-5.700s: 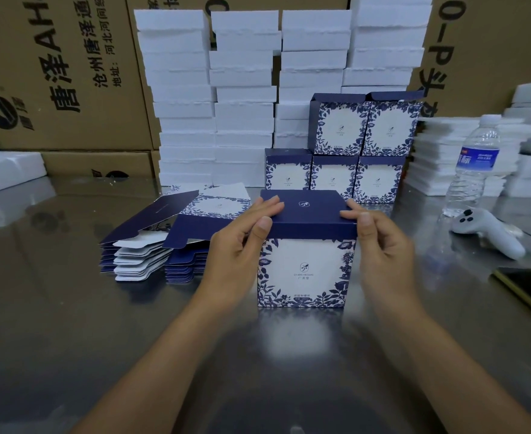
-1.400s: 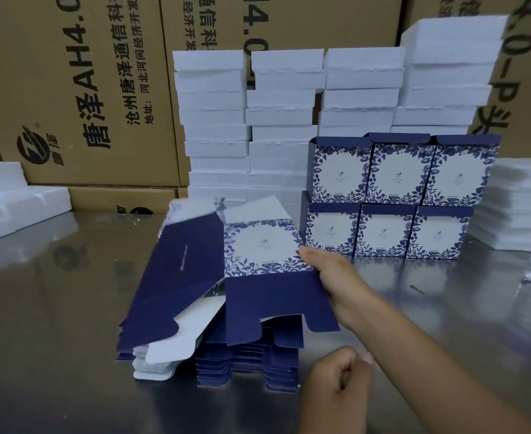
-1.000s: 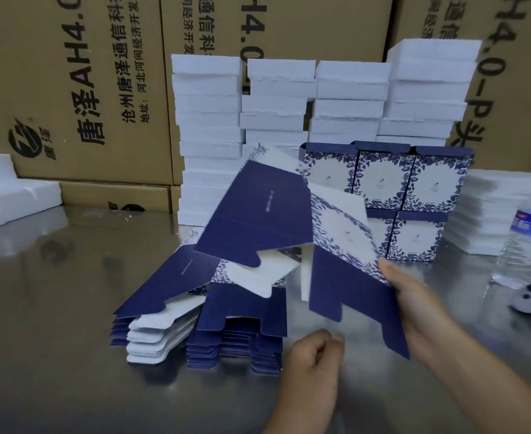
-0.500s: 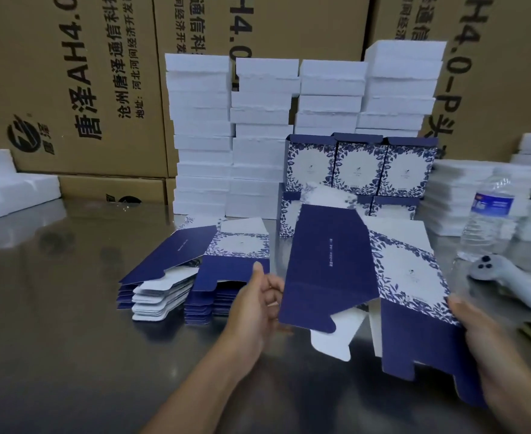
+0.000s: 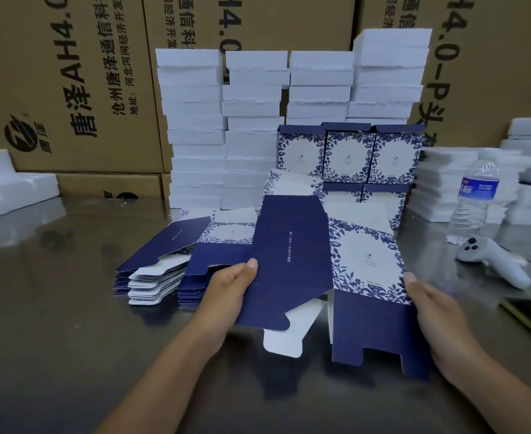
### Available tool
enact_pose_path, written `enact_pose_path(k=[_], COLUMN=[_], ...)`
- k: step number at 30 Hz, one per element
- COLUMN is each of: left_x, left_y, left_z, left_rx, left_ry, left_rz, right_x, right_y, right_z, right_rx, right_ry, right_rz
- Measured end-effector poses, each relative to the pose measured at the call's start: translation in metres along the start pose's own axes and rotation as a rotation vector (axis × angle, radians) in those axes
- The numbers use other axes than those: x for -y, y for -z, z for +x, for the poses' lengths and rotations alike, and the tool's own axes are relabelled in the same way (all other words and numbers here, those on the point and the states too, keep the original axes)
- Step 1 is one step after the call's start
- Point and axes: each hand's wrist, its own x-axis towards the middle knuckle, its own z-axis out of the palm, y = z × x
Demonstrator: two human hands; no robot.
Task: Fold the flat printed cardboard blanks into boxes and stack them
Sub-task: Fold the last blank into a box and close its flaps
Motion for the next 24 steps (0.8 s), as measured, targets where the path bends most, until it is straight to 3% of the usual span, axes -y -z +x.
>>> enact_pose_path(k=[11,16,24], left_x=[-0.001,0.003,0.004], left_y=[0.005,0.008,0.011], left_z=[0.012,0.015,0.014], left_rx=[-0.063,-0.093,-0.037], left_ry=[0.074,0.074,0.091], left_rz=[-0.092,0.001,-0.018], right_x=[-0.005,-0.003,0.000], right_y=[0.000,-0.002,-0.001], right_z=[0.007,0.007,0.006], right_rx=[0.063,0.143,0.070], right_ry=[0.013,-0.035,0.023], right_rz=[-0.039,0.001,-0.076])
